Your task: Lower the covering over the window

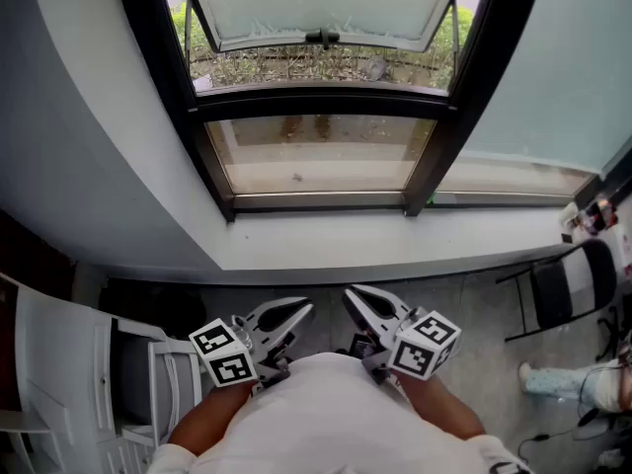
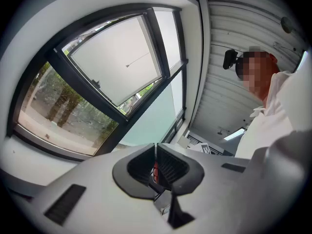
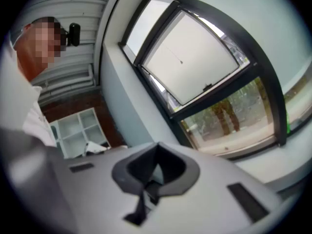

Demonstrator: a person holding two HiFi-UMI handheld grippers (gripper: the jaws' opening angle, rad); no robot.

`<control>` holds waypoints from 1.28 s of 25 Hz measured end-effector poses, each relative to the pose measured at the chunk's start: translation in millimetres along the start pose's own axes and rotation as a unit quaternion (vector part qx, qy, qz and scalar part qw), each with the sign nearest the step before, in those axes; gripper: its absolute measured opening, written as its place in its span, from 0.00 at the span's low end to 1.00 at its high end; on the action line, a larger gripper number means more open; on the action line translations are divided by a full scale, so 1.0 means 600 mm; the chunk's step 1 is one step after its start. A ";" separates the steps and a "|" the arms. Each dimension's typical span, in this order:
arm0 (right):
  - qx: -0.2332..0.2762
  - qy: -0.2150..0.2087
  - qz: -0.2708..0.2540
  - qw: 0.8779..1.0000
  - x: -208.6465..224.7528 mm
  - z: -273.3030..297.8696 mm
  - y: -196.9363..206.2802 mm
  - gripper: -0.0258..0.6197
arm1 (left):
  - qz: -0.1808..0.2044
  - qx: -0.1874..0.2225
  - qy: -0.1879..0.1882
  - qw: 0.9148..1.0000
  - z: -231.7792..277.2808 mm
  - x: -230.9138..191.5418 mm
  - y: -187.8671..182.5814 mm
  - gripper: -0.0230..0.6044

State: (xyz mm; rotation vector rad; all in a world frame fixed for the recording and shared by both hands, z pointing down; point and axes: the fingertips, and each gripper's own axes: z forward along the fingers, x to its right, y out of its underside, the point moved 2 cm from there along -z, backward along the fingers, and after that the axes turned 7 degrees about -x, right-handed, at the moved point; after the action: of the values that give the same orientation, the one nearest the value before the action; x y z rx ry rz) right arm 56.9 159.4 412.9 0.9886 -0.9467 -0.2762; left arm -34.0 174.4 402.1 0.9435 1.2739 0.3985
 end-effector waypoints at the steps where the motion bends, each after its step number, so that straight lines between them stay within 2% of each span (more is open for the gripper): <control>1: 0.000 0.000 0.000 1.000 -0.001 0.000 0.001 0.08 | -0.002 -0.001 -0.001 1.000 0.000 -0.001 0.002 0.08; 8: -0.009 0.002 -0.003 1.000 0.000 0.001 0.008 0.08 | -0.009 -0.010 -0.009 1.000 0.002 -0.006 0.008 0.07; 17: -0.008 0.014 0.007 1.000 0.025 -0.005 0.005 0.08 | -0.014 0.005 -0.020 1.000 0.001 -0.020 -0.002 0.06; 22: -0.013 0.023 -0.023 0.999 0.038 -0.011 -0.004 0.08 | -0.001 0.015 -0.043 0.999 0.006 -0.029 -0.009 0.06; 32: -0.022 0.030 -0.026 0.999 0.087 -0.023 -0.015 0.08 | 0.027 0.022 -0.090 0.995 0.037 -0.044 -0.012 0.07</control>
State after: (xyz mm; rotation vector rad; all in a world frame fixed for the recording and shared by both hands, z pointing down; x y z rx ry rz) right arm 100.0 131.4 431.4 0.9776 -0.8584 -0.3077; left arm -22.6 142.5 413.2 1.0283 1.0989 0.3206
